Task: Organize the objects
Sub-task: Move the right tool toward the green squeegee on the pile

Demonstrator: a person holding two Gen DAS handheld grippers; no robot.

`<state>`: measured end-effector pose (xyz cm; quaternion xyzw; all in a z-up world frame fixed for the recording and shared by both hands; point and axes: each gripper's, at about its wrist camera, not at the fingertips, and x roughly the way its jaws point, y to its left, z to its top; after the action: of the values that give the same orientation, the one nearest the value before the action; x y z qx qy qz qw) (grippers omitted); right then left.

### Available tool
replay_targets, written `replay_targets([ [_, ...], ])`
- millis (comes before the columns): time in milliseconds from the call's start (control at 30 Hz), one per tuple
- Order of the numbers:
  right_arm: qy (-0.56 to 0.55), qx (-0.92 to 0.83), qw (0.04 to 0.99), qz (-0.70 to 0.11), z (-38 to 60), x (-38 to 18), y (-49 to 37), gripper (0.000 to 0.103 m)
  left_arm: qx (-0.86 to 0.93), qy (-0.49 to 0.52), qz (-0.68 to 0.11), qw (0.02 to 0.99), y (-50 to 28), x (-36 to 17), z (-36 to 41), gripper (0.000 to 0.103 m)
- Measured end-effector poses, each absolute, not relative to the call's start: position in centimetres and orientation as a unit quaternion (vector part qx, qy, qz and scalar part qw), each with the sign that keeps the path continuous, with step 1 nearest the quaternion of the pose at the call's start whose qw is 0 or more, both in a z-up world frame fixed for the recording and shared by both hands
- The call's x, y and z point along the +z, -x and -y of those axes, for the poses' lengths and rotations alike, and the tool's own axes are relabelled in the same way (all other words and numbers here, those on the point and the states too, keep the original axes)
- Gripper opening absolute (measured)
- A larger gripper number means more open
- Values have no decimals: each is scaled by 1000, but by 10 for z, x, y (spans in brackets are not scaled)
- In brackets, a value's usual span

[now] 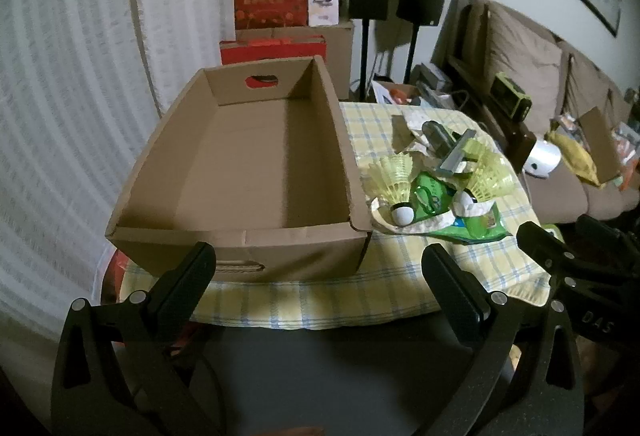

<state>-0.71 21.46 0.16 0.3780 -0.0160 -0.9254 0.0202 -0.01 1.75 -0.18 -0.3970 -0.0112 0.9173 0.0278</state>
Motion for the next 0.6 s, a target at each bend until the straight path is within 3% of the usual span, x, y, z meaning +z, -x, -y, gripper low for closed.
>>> replay_targets([
  [600, -378, -924, -8, 53, -279, -4, 13, 103, 922, 369, 26, 112, 18, 9, -45, 103],
])
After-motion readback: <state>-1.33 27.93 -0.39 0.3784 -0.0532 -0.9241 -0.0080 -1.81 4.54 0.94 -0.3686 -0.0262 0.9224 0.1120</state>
